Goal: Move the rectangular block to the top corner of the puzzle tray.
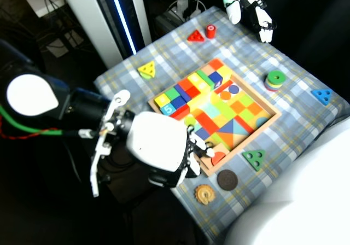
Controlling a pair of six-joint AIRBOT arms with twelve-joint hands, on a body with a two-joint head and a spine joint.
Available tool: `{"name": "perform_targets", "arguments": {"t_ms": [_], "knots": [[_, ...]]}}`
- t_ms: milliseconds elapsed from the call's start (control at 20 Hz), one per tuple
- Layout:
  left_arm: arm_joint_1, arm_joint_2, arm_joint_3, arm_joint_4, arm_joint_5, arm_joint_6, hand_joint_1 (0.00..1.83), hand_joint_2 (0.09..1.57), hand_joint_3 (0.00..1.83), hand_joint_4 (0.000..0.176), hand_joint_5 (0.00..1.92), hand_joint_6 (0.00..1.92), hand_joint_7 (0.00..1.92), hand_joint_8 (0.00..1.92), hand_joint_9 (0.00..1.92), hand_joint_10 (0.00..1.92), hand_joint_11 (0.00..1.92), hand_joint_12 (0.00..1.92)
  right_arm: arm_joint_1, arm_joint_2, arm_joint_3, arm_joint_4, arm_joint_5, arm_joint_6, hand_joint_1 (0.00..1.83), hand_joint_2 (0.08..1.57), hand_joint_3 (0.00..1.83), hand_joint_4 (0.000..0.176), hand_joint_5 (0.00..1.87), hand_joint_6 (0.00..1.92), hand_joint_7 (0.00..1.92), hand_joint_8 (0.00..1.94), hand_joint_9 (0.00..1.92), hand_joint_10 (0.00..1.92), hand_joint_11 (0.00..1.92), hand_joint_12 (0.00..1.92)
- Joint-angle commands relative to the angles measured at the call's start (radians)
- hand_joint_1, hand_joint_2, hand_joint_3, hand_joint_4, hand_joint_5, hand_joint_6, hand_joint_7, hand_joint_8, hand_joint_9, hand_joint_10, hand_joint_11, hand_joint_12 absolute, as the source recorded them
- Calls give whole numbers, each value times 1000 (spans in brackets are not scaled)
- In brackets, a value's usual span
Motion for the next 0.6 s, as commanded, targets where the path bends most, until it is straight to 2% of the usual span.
{"name": "perform_targets", "arguments": {"t_ms": [0,50,150,200,250,300,350,400,450,500,550], "knots": [[-6,-2,1,45,-108,-6,46,1286,0,23,355,1,278,2,232,6,0,688,4,0,6,18,23,-7,1650,1161,0,82,445,0,1034,1941,1258,1921,1350,1921],[-6,-2,2,45,-108,-6,32,1287,1,20,361,2,285,3,230,4,0,701,4,0,4,18,24,-7,1608,1180,6,109,434,1,1063,1941,1271,1921,1362,1921],[-6,-2,2,45,-107,-6,33,1292,3,15,360,2,284,2,231,4,0,703,4,0,1,18,24,-7,1634,1170,1,102,436,2,1046,1941,1268,1921,1364,1921],[-6,-2,2,45,-107,-6,51,1296,2,6,371,2,295,2,244,6,0,729,4,0,0,18,24,-7,1640,1166,0,112,442,3,1037,1941,1250,1921,1342,1921],[-6,-2,2,44,-107,-6,36,1292,0,17,368,0,295,1,241,4,0,724,4,0,0,18,24,-7,1638,1167,0,107,440,2,1035,1941,1247,1921,1338,1921],[-6,-2,2,44,-106,-6,52,1295,0,10,372,2,299,2,245,4,0,727,4,0,-2,18,24,-7,1627,1170,1,105,439,1,1032,1941,1249,1921,1342,1921],[-6,-2,2,44,-106,-6,59,1296,1,16,359,0,286,0,229,0,0,728,4,0,-6,18,24,-7,1623,1173,2,117,440,1,1026,1941,1242,1921,1332,1921],[-5,-3,2,44,-106,-6,68,1289,0,32,351,0,278,0,230,1,0,753,7,1,-17,19,25,-7,1650,1173,2,124,419,1,1039,1941,1248,1921,1323,1921],[-5,-3,2,44,-106,-6,62,1289,0,33,352,0,279,0,235,2,0,725,20,16,-30,41,30,-7,1670,1172,2,103,418,1,1036,1941,1255,1921,1320,1921],[-5,-4,2,43,-106,-6,52,1292,1,25,354,0,282,0,243,3,0,682,21,23,-38,59,37,-8,1629,1181,5,120,432,4,1070,1941,1280,1921,1342,1921],[-5,-4,2,43,-106,-6,24,1294,1,25,352,0,282,0,235,2,0,671,23,32,-47,117,45,-53,1662,1181,4,75,424,1,1085,1941,1301,1921,1367,1921]]}}
